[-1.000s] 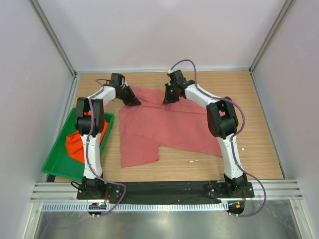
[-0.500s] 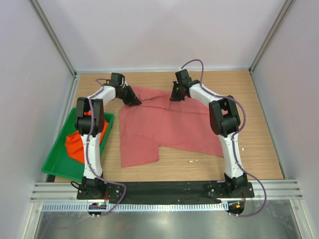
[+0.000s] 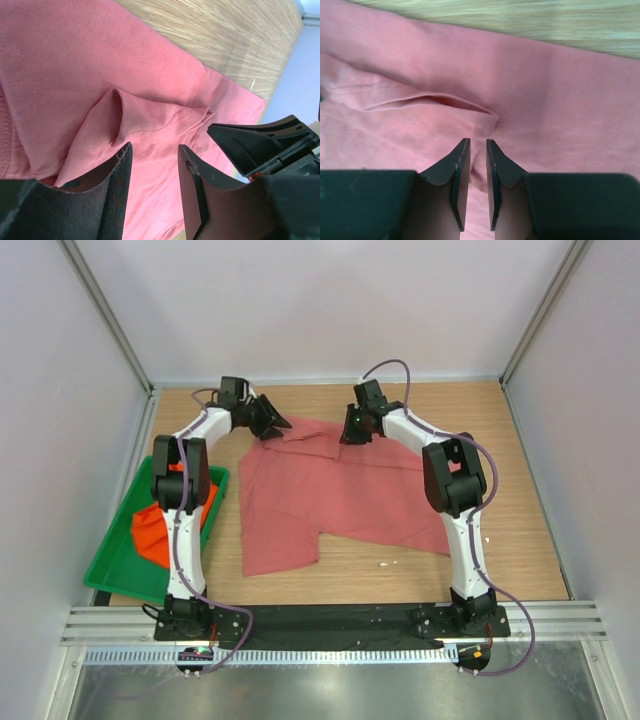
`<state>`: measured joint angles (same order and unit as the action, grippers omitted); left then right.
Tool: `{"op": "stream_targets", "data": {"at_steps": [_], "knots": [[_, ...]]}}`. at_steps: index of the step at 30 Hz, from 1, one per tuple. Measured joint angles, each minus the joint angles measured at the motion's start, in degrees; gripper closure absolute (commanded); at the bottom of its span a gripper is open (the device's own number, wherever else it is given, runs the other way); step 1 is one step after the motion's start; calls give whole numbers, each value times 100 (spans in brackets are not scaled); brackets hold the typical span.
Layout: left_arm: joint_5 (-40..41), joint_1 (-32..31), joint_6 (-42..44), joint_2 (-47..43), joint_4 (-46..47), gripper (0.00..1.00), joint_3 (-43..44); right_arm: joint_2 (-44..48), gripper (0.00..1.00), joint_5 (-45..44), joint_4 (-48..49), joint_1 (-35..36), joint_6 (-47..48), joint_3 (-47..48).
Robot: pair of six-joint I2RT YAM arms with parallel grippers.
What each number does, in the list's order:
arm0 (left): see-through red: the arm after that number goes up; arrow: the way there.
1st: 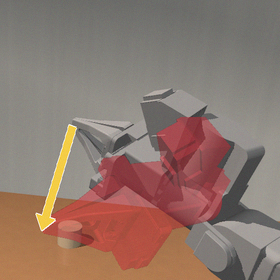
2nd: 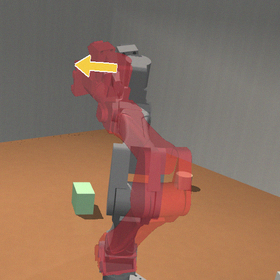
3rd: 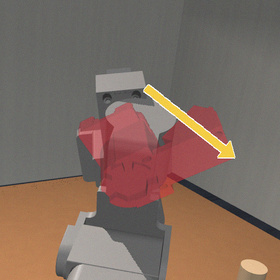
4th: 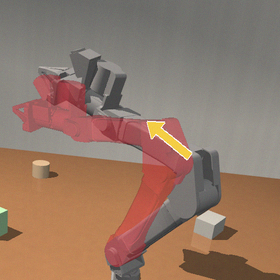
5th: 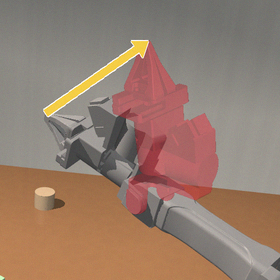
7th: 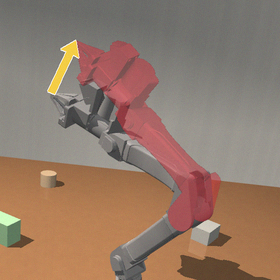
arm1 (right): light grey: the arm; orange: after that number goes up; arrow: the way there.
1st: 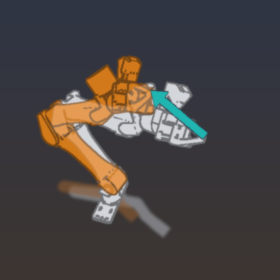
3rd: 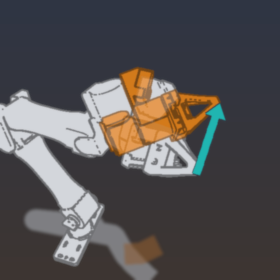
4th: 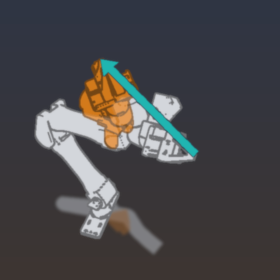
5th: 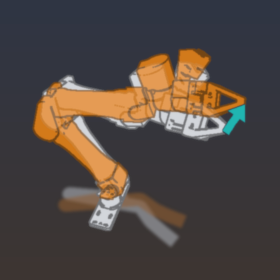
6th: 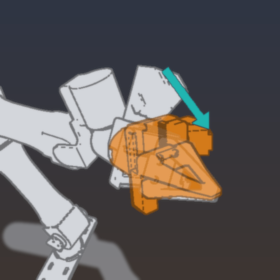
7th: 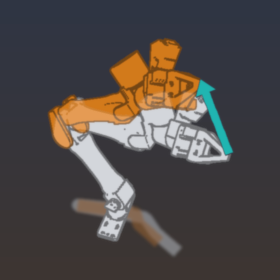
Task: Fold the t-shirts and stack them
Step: Fold the tshirt
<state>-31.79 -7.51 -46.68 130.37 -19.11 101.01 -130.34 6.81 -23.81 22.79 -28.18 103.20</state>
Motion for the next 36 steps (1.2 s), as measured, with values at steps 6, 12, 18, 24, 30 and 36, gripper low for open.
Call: {"op": "stream_targets", "data": {"at_steps": [6, 12, 18, 24, 30, 36], "knots": [[-221, -2, -181, 293, 131, 54, 146, 22, 75, 151, 26, 96, -44, 72], [-490, -2, -485, 662, 518, 50, 433, 22, 75, 269, 46, 173, -98, 74], [-898, -9, -1497, 1189, 2267, 47, 737, 22, 75, 323, 66, 179, -153, 74], [-1027, -9, -2387, 1460, 3578, 50, 927, 24, 75, 282, 52, 175, -138, 74], [-560, -20, -1497, 625, 2776, 48, -33, 79, 71, 87, -42, 105, -26, 35], [-26, -26, -435, -262, 1799, 49, -240, 96, 66, -28, -70, 28, 22, 44]]}}
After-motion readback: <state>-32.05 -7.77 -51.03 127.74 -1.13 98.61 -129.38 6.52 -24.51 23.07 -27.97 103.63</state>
